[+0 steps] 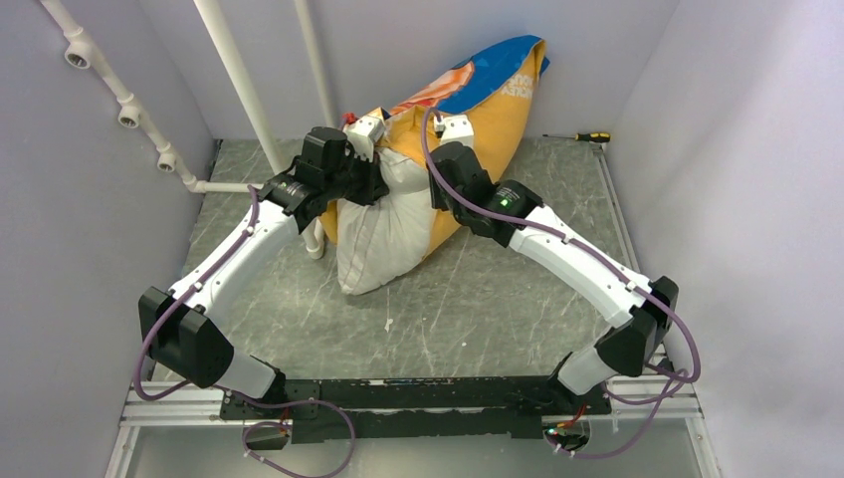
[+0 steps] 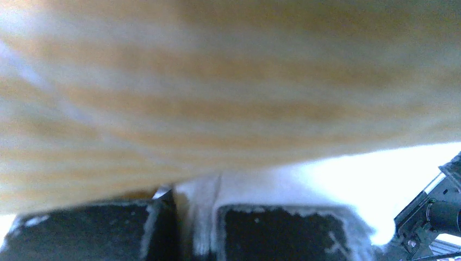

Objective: Put the pillow into the pillowcase

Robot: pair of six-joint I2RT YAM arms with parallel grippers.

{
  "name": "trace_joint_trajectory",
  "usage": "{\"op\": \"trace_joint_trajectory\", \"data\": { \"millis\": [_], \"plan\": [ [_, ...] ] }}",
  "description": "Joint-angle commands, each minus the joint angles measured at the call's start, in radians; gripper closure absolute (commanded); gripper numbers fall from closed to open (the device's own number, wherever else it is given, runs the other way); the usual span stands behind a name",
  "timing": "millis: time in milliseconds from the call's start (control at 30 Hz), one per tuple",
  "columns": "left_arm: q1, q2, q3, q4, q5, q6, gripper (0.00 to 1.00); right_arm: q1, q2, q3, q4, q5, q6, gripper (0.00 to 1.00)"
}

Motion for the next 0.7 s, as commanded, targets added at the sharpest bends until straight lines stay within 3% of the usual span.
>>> {"op": "trace_joint_trajectory", "data": {
  "millis": [0, 100, 133, 267, 400, 667],
  "plan": [
    [0.006, 0.004, 0.021, 0.168, -0.019, -0.019, 1.00, -0.030, -0.084, -0.009, 0.036, 0.018, 0.008, 0.73],
    [0.006, 0.004, 0.020, 0.181, -0.012, -0.020, 1.00, -0.053, -0.119, -0.054, 0.096, -0.084, 0.009, 0.96],
    [0.006, 0.006, 0.018, 0.187, -0.009, -0.019, 1.00, -0.060, -0.127, -0.063, 0.116, -0.122, 0.004, 1.00],
    [0.006, 0.011, 0.016, 0.208, 0.011, -0.026, 1.00, -0.079, -0.175, -0.096, 0.171, -0.246, 0.021, 1.00],
    [0.006, 0.015, 0.006, 0.276, 0.083, -0.045, 1.00, -0.121, -0.207, -0.110, 0.229, -0.473, 0.037, 1.00],
    [-0.054, -0.009, -0.149, 0.756, 0.168, -0.126, 1.00, -0.172, -0.190, -0.069, 0.359, -0.916, 0.164, 1.00]
  ]
}}
